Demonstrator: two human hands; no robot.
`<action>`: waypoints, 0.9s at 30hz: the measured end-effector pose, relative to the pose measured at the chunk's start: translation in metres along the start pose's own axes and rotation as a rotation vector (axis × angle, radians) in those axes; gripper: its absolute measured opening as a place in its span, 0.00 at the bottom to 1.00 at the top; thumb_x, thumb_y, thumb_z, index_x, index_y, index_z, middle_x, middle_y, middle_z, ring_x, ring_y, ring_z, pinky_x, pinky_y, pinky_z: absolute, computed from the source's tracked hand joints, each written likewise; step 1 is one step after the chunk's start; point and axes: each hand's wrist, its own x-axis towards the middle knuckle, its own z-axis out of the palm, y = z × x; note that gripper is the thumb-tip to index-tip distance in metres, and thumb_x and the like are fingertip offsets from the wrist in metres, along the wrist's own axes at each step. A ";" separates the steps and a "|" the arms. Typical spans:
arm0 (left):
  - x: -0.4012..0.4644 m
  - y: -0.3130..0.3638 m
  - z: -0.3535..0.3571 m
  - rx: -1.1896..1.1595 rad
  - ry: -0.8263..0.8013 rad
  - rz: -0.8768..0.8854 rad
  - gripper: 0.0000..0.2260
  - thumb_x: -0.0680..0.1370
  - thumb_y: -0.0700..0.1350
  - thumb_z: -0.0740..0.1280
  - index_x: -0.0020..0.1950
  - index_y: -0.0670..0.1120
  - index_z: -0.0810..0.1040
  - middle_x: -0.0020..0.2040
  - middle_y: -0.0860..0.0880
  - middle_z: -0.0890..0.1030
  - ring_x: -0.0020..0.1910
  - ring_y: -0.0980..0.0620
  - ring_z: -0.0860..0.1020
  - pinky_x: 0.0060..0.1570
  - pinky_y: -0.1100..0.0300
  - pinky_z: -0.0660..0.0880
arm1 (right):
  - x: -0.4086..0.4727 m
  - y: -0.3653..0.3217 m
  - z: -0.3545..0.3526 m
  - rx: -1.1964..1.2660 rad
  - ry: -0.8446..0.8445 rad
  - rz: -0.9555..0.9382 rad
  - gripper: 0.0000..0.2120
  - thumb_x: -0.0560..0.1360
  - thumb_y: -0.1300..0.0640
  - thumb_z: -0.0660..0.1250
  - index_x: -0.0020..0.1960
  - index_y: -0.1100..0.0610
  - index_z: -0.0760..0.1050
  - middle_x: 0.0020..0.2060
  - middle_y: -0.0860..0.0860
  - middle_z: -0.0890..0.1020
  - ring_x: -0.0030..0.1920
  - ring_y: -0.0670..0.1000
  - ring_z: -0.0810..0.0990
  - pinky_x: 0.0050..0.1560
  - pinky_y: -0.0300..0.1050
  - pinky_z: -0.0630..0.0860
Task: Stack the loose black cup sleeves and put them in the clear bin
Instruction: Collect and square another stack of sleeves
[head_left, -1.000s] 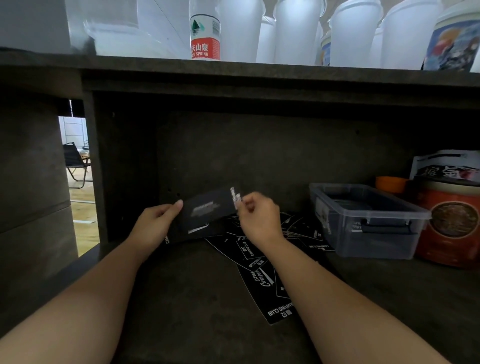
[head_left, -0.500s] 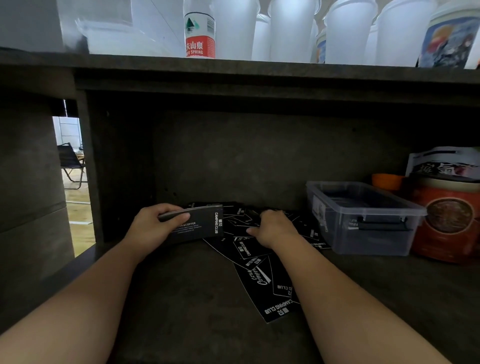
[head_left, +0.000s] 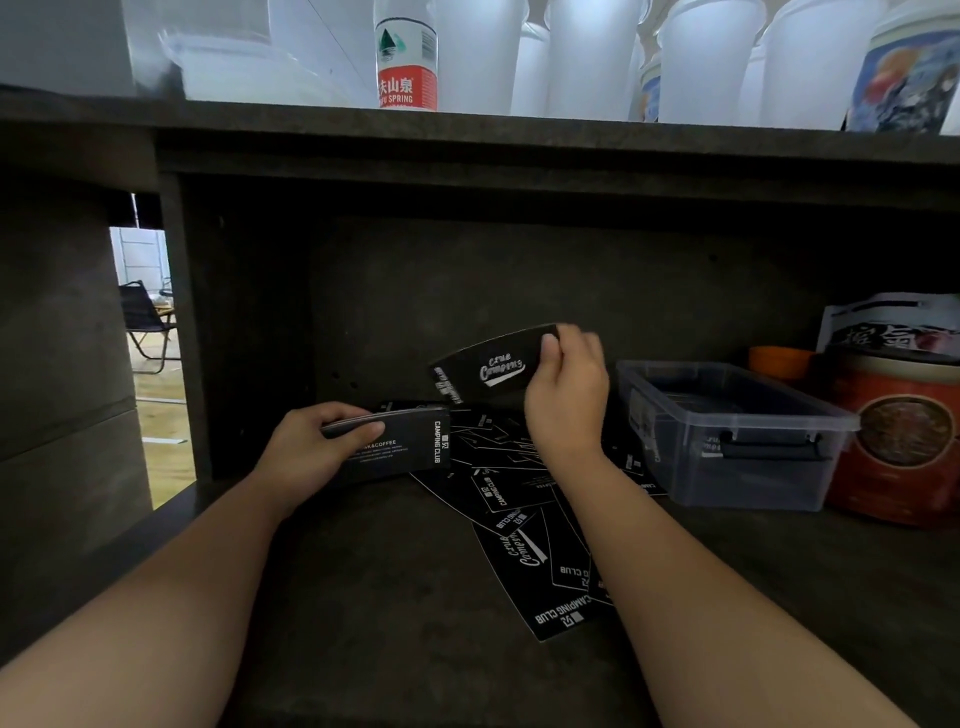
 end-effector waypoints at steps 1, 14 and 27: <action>0.000 0.000 0.000 0.000 0.001 -0.001 0.04 0.74 0.48 0.73 0.48 0.52 0.83 0.46 0.52 0.83 0.47 0.55 0.81 0.44 0.63 0.73 | -0.001 0.002 0.002 0.064 -0.069 0.084 0.07 0.81 0.59 0.58 0.52 0.57 0.75 0.46 0.49 0.74 0.45 0.48 0.73 0.41 0.34 0.66; -0.001 0.001 0.000 -0.016 -0.019 -0.005 0.07 0.72 0.49 0.75 0.48 0.51 0.83 0.46 0.53 0.84 0.46 0.57 0.81 0.42 0.64 0.73 | -0.020 0.021 0.017 -0.216 -0.492 0.270 0.12 0.72 0.54 0.69 0.35 0.60 0.82 0.32 0.53 0.83 0.36 0.47 0.81 0.36 0.33 0.73; -0.001 0.002 -0.001 0.010 -0.024 0.005 0.05 0.74 0.46 0.74 0.49 0.52 0.83 0.47 0.53 0.83 0.47 0.58 0.80 0.42 0.66 0.72 | -0.006 0.041 0.002 -0.679 -0.826 0.257 0.17 0.75 0.48 0.67 0.61 0.55 0.77 0.56 0.54 0.79 0.58 0.56 0.77 0.58 0.50 0.75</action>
